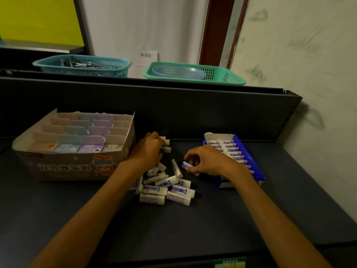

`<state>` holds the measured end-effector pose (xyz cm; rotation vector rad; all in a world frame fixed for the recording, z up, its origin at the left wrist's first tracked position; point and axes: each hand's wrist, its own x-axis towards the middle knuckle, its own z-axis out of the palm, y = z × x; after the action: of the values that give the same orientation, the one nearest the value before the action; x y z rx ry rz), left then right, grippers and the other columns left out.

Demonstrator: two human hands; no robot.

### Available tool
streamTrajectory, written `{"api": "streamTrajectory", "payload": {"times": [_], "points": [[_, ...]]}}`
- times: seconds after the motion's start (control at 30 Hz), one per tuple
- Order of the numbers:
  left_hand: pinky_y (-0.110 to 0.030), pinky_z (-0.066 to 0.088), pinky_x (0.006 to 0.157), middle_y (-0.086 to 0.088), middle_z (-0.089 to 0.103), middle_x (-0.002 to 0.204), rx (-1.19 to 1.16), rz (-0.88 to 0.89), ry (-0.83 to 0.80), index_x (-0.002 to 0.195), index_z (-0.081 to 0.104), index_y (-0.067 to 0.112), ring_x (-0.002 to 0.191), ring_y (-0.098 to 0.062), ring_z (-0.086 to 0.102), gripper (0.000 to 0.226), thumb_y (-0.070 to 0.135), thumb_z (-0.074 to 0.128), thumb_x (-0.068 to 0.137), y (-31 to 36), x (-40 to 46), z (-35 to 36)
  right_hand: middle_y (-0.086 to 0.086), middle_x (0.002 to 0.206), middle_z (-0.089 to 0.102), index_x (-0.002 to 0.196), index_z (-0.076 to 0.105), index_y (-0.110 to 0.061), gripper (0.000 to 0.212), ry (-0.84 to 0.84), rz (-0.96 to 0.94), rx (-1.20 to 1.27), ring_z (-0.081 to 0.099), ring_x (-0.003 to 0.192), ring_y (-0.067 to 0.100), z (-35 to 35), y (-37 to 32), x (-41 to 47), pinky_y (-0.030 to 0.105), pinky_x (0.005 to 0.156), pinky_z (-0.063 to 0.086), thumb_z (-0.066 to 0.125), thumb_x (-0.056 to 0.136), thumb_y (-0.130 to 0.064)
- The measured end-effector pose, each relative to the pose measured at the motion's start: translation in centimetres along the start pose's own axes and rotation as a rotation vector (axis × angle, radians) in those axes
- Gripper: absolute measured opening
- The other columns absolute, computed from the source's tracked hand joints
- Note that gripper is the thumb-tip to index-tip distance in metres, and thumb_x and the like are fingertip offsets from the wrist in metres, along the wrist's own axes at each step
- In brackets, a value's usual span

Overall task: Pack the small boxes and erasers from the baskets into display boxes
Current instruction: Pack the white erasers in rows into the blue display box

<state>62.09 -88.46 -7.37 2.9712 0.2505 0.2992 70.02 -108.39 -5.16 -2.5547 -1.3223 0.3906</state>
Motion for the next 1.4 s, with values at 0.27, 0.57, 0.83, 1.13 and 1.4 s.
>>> {"api": "streamTrajectory", "payload": {"times": [0.27,0.57,0.83,1.13,1.4], "points": [[-0.030,0.049,0.090,-0.007,0.049,0.128,-0.056,-0.028,-0.114,0.125,0.052,0.022,0.105,-0.019,0.055,0.032,0.023,0.053,0.093,0.4,-0.1,-0.7,-0.004,0.117,0.057,0.122,0.058,-0.023,0.035,0.059,-0.020,0.010,0.048,0.091,0.002,0.3,0.2,-0.2,0.015,0.074,0.039,0.064,0.088,-0.026],[-0.034,0.041,0.099,-0.003,0.052,0.126,-0.077,0.044,-0.026,0.124,0.052,0.021,0.116,-0.019,0.047,0.034,0.019,0.057,0.091,1.6,-0.4,-2.5,-0.011,0.113,0.057,0.119,0.055,-0.026,0.035,0.294,-0.090,0.296,0.054,0.097,-0.005,-1.4,1.5,-2.2,0.012,0.078,0.047,0.067,0.086,-0.022],[-0.025,0.040,0.085,0.000,0.058,0.107,-0.297,0.166,0.145,0.098,0.070,0.021,0.103,-0.015,0.051,0.015,0.020,0.067,0.083,3.8,-0.7,-3.1,-0.013,0.108,0.062,0.118,0.058,-0.029,0.035,0.395,-0.069,0.450,0.060,0.096,-0.002,-2.8,3.3,-4.1,0.014,0.077,0.050,0.068,0.086,-0.020],[-0.013,0.041,0.072,0.008,0.057,0.094,-0.459,0.128,0.153,0.108,0.059,0.018,0.084,-0.003,0.054,0.032,0.019,0.072,0.079,7.9,-0.1,-3.5,-0.010,0.109,0.064,0.113,0.060,-0.028,0.033,0.429,-0.055,0.536,0.063,0.096,0.000,-4.0,6.3,-6.2,0.024,0.080,0.054,0.070,0.083,-0.022],[-0.013,0.048,0.071,0.011,0.060,0.095,-0.613,0.090,0.139,0.105,0.055,0.021,0.086,0.001,0.059,0.029,0.013,0.069,0.081,10.7,0.8,-2.5,-0.013,0.112,0.060,0.115,0.056,-0.033,0.034,0.401,-0.056,0.562,0.061,0.102,0.002,-4.2,9.1,-7.5,0.023,0.077,0.054,0.067,0.085,-0.021]]}}
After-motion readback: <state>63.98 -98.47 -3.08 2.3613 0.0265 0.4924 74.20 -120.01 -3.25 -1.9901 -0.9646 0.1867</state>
